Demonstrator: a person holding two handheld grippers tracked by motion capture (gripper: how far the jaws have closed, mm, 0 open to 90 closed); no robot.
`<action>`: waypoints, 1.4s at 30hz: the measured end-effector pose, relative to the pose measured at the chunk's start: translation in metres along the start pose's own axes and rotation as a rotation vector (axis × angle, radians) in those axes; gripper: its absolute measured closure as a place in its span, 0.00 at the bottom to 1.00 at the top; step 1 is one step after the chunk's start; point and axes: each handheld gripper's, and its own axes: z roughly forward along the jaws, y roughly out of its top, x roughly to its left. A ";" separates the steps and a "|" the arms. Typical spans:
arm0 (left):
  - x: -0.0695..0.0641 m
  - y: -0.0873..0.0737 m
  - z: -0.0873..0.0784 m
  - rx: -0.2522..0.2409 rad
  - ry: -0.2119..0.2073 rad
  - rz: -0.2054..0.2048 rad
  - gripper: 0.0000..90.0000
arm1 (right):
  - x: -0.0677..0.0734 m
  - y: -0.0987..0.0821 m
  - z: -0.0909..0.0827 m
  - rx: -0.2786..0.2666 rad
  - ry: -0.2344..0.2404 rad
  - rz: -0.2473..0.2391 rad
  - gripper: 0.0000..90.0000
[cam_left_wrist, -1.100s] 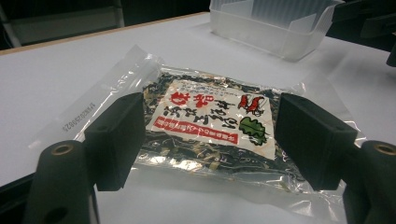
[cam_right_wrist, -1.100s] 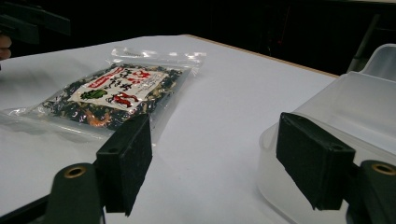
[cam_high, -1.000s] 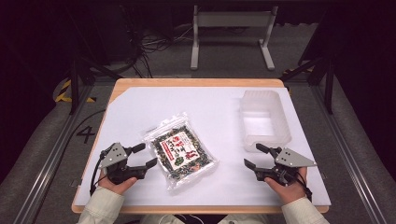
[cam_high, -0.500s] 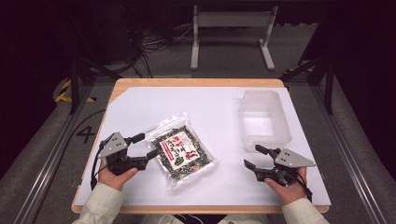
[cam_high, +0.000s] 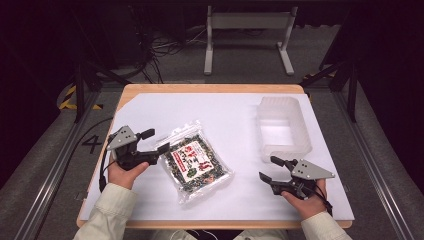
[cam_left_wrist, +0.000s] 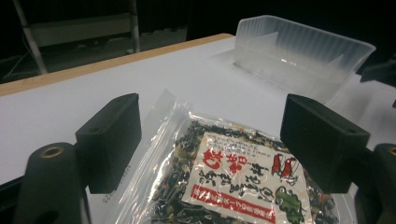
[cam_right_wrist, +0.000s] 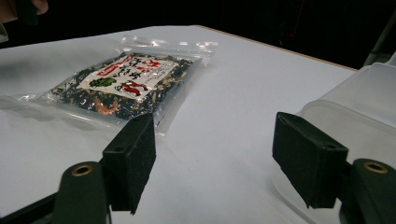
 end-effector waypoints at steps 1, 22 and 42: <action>0.003 0.002 0.000 -0.002 0.001 -0.019 0.23 | 0.000 0.000 0.000 0.003 -0.001 -0.003 0.34; 0.037 0.006 0.024 0.038 0.075 -0.055 0.17 | 0.000 -0.001 0.004 -0.019 0.026 -0.011 0.37; 0.062 -0.028 0.053 0.227 0.100 -0.159 0.16 | 0.002 -0.002 0.002 -0.008 0.027 -0.003 0.31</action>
